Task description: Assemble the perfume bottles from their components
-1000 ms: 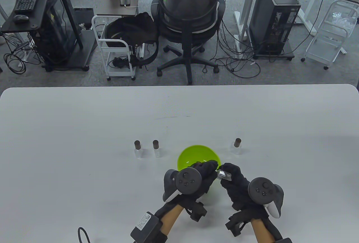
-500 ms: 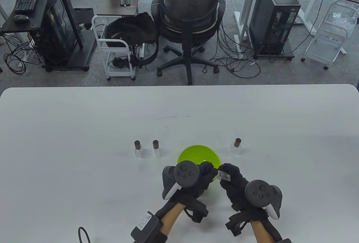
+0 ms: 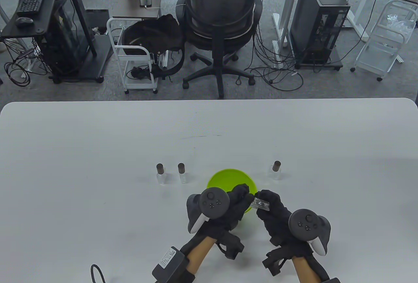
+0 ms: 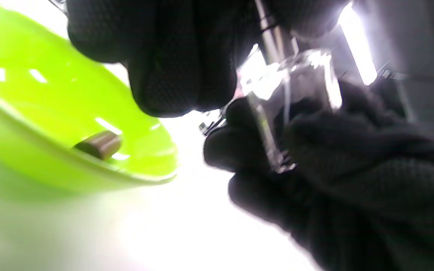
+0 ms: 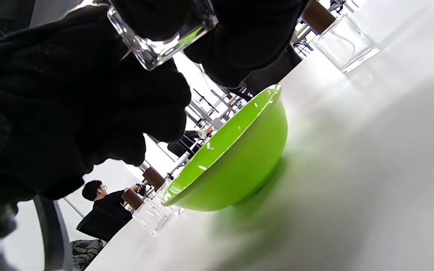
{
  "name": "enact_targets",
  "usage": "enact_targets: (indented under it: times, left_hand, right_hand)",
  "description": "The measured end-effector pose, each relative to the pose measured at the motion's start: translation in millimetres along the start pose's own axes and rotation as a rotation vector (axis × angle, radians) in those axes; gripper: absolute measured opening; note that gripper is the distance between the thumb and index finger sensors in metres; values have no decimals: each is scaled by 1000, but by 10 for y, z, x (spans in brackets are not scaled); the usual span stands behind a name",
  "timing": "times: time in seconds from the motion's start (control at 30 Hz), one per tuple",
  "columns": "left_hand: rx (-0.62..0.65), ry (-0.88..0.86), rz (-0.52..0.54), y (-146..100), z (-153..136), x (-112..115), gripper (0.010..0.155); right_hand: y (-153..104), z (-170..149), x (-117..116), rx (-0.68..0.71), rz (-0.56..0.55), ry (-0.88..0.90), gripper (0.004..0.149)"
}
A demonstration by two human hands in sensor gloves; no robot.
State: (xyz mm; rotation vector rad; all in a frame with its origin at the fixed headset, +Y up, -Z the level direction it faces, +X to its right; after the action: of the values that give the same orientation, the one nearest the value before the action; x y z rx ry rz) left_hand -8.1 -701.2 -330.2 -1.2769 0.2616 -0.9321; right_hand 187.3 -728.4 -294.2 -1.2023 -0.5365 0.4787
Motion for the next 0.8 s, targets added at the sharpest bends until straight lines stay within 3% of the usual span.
enact_targets:
  times: [0.1,0.23,0.4,0.47,0.53,0.8]
  left_hand:
    - [48,42,21,-6,48,9,51]
    - [177,37,-27,-8,84,4,42]
    - [117,-42,-1,-10,15,-19,43]
    - [29,-43,-32,-3,-7,-2,57]
    - [5,12,-72,2,7,10,57]
    - [154,119,-90,1,76,7,52]
  right_hand:
    - [2,-28,-4,-3,6,-17,59]
    - [-1,-29,-18,0,16,-22,58]
    - [1,-24,-16,2,15,-9,59]
    - [-2,-12,0,1,-1,1,59]
    - [1,-14,7,12,-2,-25,59]
    - [6,-29,13,-1,39,61,59]
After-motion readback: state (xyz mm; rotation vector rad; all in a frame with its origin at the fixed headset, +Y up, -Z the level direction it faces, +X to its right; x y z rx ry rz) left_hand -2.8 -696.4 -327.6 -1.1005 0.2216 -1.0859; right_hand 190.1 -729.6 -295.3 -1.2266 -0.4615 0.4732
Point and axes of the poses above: the tracker on the back of each hand, its own z axis roughly to the thumb side, its own y axis roughly from the wrist to the fingertips, x = y × z, the point moved 2 cm from there along y, roughly from the wrist to the fingertips, and after that the axes turned 9 degrees about -z, right-handed, at the moved point
